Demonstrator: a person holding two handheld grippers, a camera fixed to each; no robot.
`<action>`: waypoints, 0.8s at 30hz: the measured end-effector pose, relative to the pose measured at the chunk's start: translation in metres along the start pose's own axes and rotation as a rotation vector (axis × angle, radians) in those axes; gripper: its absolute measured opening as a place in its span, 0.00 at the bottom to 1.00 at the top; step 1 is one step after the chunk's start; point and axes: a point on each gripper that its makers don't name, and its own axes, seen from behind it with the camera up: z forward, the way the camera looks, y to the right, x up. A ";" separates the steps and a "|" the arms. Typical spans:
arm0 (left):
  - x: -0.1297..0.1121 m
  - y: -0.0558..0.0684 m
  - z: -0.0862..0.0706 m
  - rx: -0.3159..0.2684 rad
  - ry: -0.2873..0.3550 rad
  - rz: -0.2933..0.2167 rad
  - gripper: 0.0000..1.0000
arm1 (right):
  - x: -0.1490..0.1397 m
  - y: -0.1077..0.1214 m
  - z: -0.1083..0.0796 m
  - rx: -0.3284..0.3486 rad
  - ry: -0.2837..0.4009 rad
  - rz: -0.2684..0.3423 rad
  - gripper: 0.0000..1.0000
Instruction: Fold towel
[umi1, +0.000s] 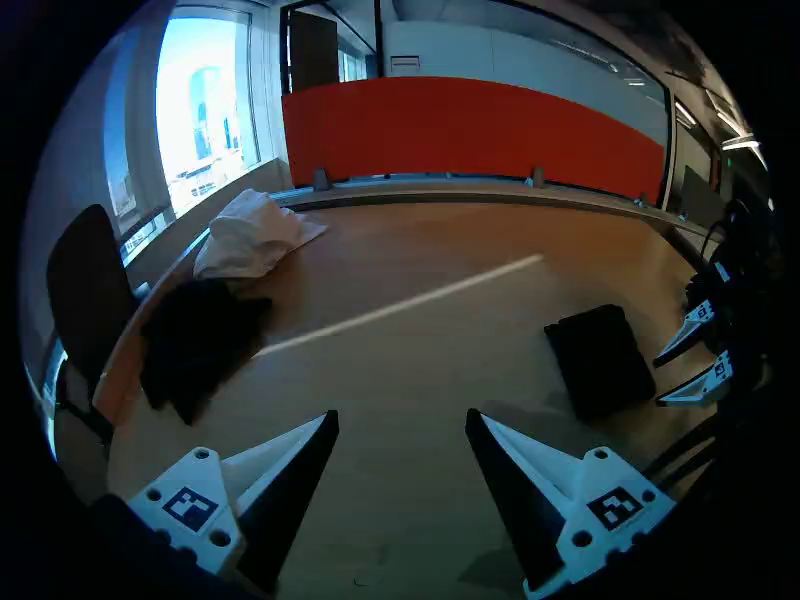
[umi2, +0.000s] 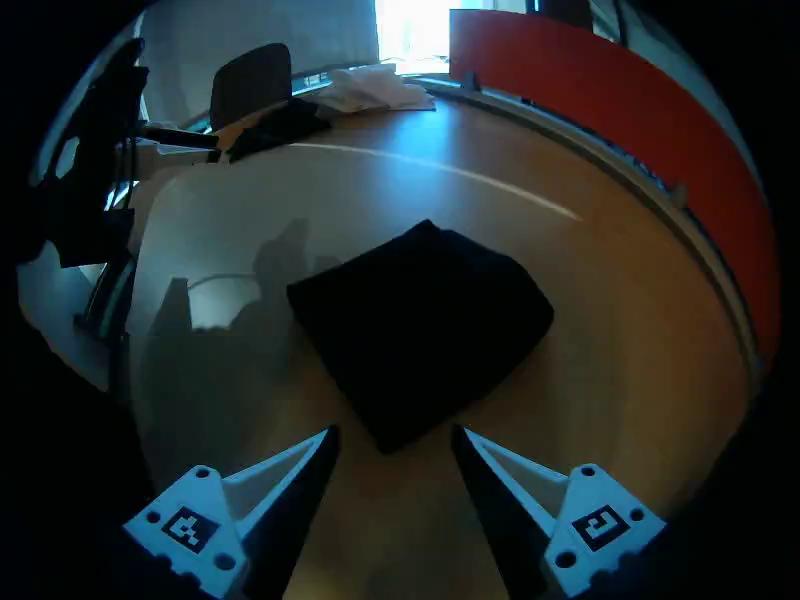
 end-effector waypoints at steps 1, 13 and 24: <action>0.000 0.000 0.000 0.000 0.000 0.000 0.94 | 0.000 0.000 0.001 0.000 0.000 0.003 0.84; -0.001 0.000 0.000 -0.003 -0.001 0.000 0.94 | -0.007 0.006 0.005 -0.036 -0.017 0.027 0.56; 0.003 0.001 0.001 -0.006 0.003 0.001 0.94 | -0.013 0.012 0.008 -0.070 -0.024 0.016 0.26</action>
